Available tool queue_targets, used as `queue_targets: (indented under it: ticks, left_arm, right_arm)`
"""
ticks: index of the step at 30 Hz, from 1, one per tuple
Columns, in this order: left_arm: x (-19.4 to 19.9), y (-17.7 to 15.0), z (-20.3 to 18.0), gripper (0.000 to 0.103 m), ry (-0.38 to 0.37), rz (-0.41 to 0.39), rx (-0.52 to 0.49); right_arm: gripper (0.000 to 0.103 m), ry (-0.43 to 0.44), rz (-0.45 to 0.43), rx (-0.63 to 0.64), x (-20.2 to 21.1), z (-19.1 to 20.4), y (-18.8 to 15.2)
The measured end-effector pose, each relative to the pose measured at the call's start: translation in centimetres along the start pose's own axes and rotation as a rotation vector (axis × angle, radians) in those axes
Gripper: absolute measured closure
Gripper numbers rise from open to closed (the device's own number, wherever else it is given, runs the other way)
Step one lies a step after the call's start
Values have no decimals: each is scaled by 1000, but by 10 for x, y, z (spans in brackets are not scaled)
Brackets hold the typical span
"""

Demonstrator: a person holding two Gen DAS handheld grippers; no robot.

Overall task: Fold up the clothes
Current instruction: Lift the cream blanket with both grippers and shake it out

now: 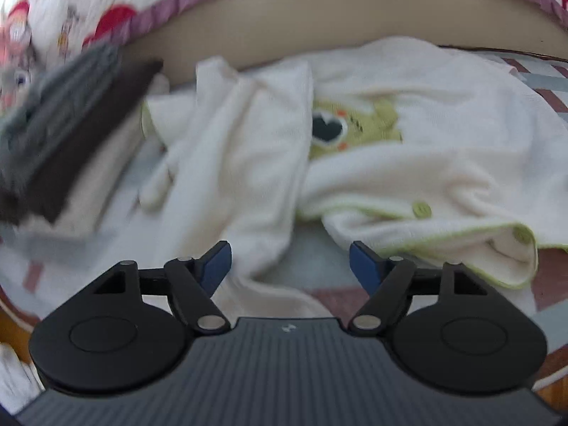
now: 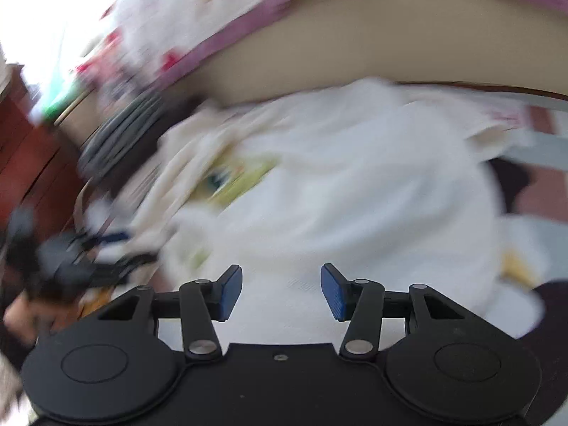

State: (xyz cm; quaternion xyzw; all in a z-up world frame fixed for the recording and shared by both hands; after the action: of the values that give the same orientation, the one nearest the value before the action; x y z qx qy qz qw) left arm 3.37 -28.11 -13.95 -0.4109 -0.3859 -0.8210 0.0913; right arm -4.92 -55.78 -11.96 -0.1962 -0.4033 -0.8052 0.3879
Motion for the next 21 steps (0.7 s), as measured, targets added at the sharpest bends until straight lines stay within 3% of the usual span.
queue_targets:
  ticks: [3, 6, 7, 10, 12, 13, 14, 15, 16, 17, 21]
  left_arm:
    - [1, -2, -6, 22, 70, 30, -66]
    - [-2, -7, -6, 13, 196, 61, -131]
    - [-2, -11, -7, 2, 230, 64, -129]
    - [-4, -26, -10, 0, 366, 59, -133]
    - [-15, -29, -12, 0, 351, 104, -163]
    - [-19, -29, -12, 0, 339, 112, -177]
    - [-19, -28, -10, 3, 330, 91, -183]
    - [-20, -27, -6, 29, 304, 81, -181]
    - [-22, -26, -1, 83, 282, 89, -166]
    - [-24, -25, 6, 99, 273, 116, -149]
    - [0, -5, 42, 99, 374, 53, -161]
  right_arm:
    - [40, 32, 45, 144, -10, 38, -27]
    - [39, -53, 78, 248, -27, 64, -42]
    - [39, -83, 82, 249, -31, 67, -48]
    - [39, -75, 128, 150, -51, 63, -46]
    - [44, -113, 115, 117, -65, 59, -39]
    - [53, -134, 91, 109, -69, 56, -35]
    - [70, -154, 60, 102, -70, 53, -31]
    - [80, -173, 29, 96, -71, 50, -27]
    - [88, -173, 4, 92, -67, 47, -26]
    - [90, -163, -19, 90, -61, 45, -25]
    - [92, -202, -167, 131, -10, 37, -23]
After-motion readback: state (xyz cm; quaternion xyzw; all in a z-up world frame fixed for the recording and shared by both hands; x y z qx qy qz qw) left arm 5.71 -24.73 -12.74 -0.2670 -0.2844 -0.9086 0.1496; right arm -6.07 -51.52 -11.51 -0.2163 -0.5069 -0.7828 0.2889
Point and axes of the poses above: each gripper's, at about its wrist camera, not at the fingertips, and x roughly against the way its jaws point, z to its left, y to its top, the point moved 3 cm from there along -x, roughly the way its jaws point, and after that the axes turned 15 degrees about -x, right-handed, at the moved point
